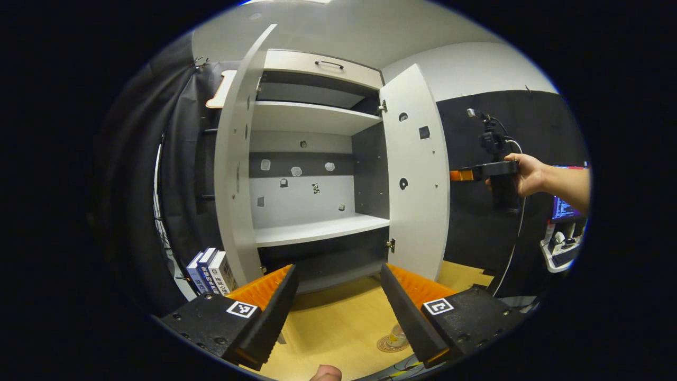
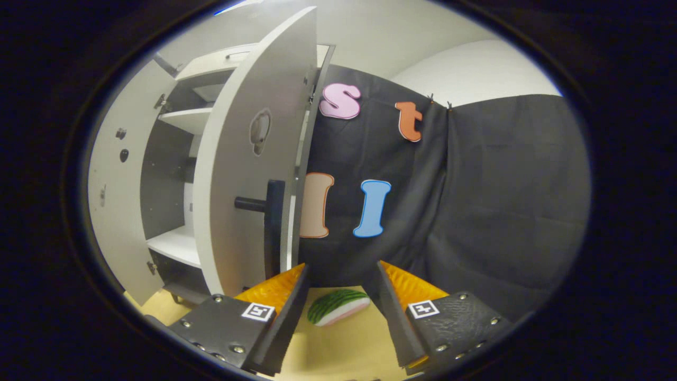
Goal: Grasp the bottle in the cabinet with the left hand and place it on the coaster, then close the right door with the right hand and the left door with the left hand.
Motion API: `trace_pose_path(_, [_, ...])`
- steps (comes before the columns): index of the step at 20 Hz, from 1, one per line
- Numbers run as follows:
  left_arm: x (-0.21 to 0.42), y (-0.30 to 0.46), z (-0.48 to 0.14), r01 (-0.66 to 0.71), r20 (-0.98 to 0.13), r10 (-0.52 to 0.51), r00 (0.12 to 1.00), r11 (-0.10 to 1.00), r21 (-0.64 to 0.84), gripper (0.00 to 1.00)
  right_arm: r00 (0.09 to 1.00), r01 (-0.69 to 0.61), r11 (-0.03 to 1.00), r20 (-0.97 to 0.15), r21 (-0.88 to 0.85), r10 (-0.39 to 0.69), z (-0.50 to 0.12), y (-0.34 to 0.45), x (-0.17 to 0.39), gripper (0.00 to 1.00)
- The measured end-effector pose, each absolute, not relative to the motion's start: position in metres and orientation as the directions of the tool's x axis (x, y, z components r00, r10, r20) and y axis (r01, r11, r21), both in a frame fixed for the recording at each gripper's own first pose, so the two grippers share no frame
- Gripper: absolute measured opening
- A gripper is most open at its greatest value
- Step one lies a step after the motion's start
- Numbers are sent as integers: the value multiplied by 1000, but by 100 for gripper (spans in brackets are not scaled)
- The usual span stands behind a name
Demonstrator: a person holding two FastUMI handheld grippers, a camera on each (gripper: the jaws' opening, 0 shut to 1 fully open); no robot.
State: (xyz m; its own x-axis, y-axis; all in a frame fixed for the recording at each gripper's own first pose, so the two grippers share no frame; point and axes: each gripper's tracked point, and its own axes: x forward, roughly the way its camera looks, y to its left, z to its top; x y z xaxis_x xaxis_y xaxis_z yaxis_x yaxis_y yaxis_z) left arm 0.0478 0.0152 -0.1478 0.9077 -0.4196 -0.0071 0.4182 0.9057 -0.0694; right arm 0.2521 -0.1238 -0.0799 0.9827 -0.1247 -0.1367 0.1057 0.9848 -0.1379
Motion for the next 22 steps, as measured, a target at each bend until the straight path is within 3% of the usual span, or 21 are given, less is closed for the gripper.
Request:
trace_pose_path(8, [46, 40, -132, 377, 9, -377, 926, 926, 29, 100, 987, 18, 994, -154, -110, -35, -81, -81, 253, 77])
trace_pose_path(13, [46, 59, -104, 326, 4, -330, 944, 933, -150, 99, 989, -19, 993, -148, -118, 2, -79, -57, 253, 74])
trace_pose_path(18, [47, 90, -71, 252, -2, -255, 967, 959, -132, 96, 990, -12, 996, -138, -92, -1, -80, -51, 253, 77])
trace_pose_path(22, [48, 109, -49, 212, -12, -217, 976, 960, -184, 96, 994, -1, 996, -109, -85, -9, -71, -44, 260, 74])
